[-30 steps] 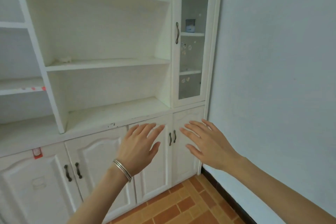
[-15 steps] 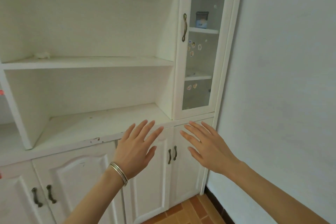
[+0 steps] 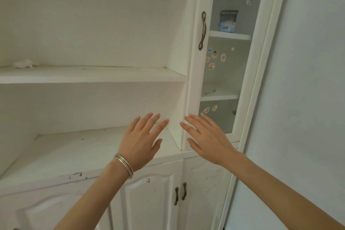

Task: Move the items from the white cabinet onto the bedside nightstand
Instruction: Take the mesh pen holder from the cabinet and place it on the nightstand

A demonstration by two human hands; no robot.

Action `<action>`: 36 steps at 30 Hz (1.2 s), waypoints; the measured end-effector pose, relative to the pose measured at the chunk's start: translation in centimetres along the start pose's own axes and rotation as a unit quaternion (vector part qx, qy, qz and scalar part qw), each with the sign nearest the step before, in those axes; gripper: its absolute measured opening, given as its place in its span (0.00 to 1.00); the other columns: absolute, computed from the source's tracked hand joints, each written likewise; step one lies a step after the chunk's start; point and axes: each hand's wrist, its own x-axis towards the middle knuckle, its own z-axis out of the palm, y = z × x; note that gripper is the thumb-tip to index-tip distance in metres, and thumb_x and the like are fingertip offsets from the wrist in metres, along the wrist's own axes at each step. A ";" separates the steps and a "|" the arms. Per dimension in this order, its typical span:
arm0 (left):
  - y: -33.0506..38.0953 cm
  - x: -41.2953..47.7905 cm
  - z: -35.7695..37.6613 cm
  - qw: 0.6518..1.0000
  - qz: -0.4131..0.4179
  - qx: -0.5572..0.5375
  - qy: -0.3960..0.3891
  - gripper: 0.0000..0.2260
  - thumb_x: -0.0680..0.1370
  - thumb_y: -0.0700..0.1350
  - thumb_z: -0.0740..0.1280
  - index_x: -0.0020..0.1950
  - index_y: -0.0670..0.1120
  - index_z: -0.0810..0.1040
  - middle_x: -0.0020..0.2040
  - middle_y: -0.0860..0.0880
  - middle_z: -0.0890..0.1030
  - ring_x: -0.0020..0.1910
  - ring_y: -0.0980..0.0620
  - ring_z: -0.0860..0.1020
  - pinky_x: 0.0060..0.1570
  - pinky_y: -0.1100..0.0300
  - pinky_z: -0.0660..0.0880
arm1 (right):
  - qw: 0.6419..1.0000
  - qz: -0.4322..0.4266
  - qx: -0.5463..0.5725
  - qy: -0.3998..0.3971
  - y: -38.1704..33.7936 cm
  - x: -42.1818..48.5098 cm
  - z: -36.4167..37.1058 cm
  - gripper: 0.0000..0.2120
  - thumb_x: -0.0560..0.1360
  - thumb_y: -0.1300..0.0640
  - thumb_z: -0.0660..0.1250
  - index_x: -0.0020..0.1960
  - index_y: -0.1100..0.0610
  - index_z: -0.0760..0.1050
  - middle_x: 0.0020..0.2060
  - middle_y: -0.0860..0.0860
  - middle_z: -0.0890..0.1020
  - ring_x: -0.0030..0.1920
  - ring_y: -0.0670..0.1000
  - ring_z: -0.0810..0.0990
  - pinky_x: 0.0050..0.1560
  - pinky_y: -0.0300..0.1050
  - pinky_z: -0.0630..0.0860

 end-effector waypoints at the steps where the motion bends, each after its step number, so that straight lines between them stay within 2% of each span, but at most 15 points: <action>1: -0.3 0.7 1.1 1.000 0.001 0.001 -0.008 0.24 0.75 0.52 0.54 0.70 0.49 0.70 0.66 0.45 0.74 0.66 0.43 0.71 0.63 0.44 0.68 | 1.000 -0.004 -0.002 -0.002 0.5 0.4 1.2 0.23 0.76 0.50 0.54 0.66 0.58 0.72 0.64 0.56 0.75 0.67 0.55 0.70 0.68 0.55 0.64; 6: -2.9 5.3 6.2 1.000 0.018 0.000 -0.005 0.23 0.75 0.51 0.55 0.70 0.49 0.69 0.66 0.45 0.74 0.66 0.42 0.71 0.62 0.44 0.68 | 1.000 -0.004 -0.017 0.001 4.0 3.7 5.9 0.23 0.76 0.51 0.54 0.66 0.58 0.72 0.64 0.56 0.75 0.66 0.55 0.71 0.67 0.56 0.67; 13: -8.2 17.4 10.0 0.995 0.053 0.014 0.078 0.23 0.74 0.49 0.56 0.67 0.46 0.72 0.64 0.43 0.75 0.65 0.42 0.72 0.62 0.43 0.68 | 0.998 0.017 -0.047 0.032 10.3 12.3 10.3 0.22 0.76 0.53 0.54 0.64 0.61 0.73 0.63 0.58 0.76 0.64 0.56 0.73 0.67 0.56 0.66; 17: -9.1 23.0 12.3 0.991 0.072 0.007 0.113 0.23 0.70 0.44 0.69 0.65 0.43 0.74 0.65 0.42 0.75 0.66 0.42 0.71 0.64 0.42 0.66 | 0.995 0.023 -0.086 0.050 13.7 15.2 12.3 0.21 0.76 0.55 0.54 0.63 0.63 0.74 0.61 0.59 0.77 0.62 0.56 0.74 0.67 0.55 0.66; 18: -9.1 23.6 12.7 0.991 0.070 0.010 0.116 0.24 0.70 0.44 0.69 0.66 0.43 0.74 0.65 0.43 0.75 0.66 0.42 0.71 0.64 0.43 0.66 | 0.994 0.019 -0.099 0.049 14.3 15.5 12.7 0.21 0.76 0.55 0.54 0.63 0.63 0.74 0.61 0.59 0.77 0.62 0.56 0.74 0.68 0.55 0.66; 22: -9.9 24.8 15.3 0.989 0.088 0.025 0.116 0.25 0.73 0.49 0.57 0.68 0.42 0.72 0.66 0.44 0.74 0.66 0.45 0.72 0.67 0.47 0.60 | 0.983 -0.017 -0.179 0.035 16.3 15.3 15.1 0.22 0.78 0.53 0.54 0.65 0.63 0.72 0.64 0.57 0.75 0.68 0.55 0.68 0.69 0.58 0.61; 25: -10.5 24.7 16.5 0.984 0.102 0.042 0.136 0.26 0.73 0.48 0.58 0.70 0.43 0.69 0.68 0.46 0.73 0.64 0.46 0.72 0.68 0.49 0.59 | 0.967 -0.068 -0.240 0.059 17.7 14.8 16.0 0.21 0.79 0.53 0.55 0.67 0.62 0.70 0.66 0.56 0.73 0.71 0.54 0.64 0.67 0.62 0.60; 31: -10.8 24.8 16.7 0.981 0.107 0.043 0.158 0.27 0.73 0.48 0.60 0.72 0.44 0.68 0.68 0.47 0.73 0.64 0.47 0.71 0.70 0.50 0.58 | 0.941 -0.158 -0.288 0.085 19.2 15.5 15.5 0.19 0.78 0.53 0.55 0.61 0.61 0.76 0.60 0.55 0.79 0.67 0.55 0.70 0.69 0.66 0.55; 36: -10.6 24.8 16.3 0.983 0.096 0.036 0.150 0.27 0.73 0.48 0.57 0.71 0.44 0.68 0.67 0.47 0.74 0.63 0.47 0.72 0.69 0.49 0.58 | 0.945 -0.159 -0.270 0.097 18.8 15.5 14.8 0.18 0.78 0.52 0.56 0.57 0.62 0.78 0.55 0.55 0.80 0.63 0.55 0.73 0.70 0.65 0.55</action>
